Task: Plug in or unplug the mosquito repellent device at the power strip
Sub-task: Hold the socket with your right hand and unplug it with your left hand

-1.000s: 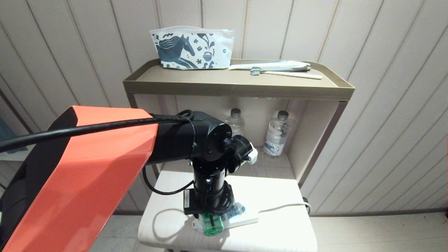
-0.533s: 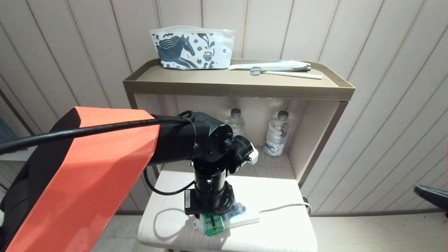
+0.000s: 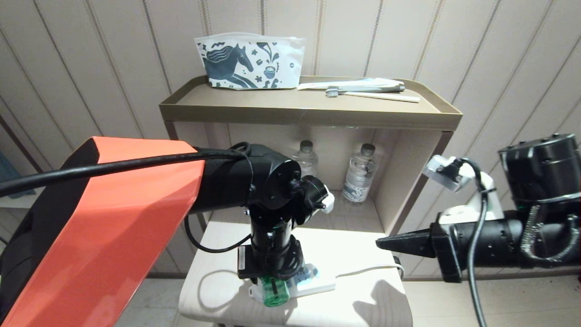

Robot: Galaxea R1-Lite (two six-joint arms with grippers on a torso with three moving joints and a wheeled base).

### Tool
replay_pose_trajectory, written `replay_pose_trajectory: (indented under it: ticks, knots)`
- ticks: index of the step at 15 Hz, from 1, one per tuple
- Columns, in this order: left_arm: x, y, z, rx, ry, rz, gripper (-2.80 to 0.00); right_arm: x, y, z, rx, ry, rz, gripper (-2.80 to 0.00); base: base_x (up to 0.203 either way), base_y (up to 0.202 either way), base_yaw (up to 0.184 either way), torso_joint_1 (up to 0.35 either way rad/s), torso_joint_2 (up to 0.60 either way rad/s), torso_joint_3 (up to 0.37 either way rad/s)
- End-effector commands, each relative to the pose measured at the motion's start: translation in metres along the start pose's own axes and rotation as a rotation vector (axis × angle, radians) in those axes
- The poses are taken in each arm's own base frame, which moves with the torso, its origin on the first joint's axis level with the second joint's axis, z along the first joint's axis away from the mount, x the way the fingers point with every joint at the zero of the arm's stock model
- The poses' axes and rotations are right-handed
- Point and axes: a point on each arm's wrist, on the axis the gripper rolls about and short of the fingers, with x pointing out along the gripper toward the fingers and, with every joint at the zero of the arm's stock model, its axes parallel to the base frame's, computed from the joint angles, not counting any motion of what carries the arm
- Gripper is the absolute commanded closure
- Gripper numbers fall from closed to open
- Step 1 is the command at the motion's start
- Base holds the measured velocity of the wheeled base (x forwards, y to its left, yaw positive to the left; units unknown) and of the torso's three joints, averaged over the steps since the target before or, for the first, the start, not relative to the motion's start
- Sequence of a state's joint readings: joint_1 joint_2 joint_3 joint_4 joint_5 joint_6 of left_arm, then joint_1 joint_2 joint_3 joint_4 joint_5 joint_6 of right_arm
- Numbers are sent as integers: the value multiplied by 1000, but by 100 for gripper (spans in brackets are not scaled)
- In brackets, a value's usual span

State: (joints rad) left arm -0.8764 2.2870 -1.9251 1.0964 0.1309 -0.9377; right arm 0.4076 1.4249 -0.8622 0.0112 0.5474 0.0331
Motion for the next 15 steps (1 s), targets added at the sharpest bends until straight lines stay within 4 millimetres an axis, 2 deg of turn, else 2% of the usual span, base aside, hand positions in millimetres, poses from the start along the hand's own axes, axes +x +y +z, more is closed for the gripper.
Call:
replay_pose_trajectory:
  ticks: [1, 4, 8, 15]
  knots:
    - [1, 0, 0, -6, 3, 5, 0, 41, -20, -5, 51, 110, 17, 0, 0, 0, 0, 0, 0, 0]
    - [2, 0, 0, -10, 3, 6, 0, 61, -34, -8, 70, 156, 10, 0, 0, 0, 0, 0, 0, 0]
    - [-1, 1, 0, -11, -2, 2, 0, 84, -44, -25, 36, 246, 19, 0, 0, 0, 0, 0, 0, 0]
    - [-2, 1, 0, -12, -2, 2, 0, 100, -43, -43, 5, 281, 0, 0, 0, 0, 0, 0, 0, 0]
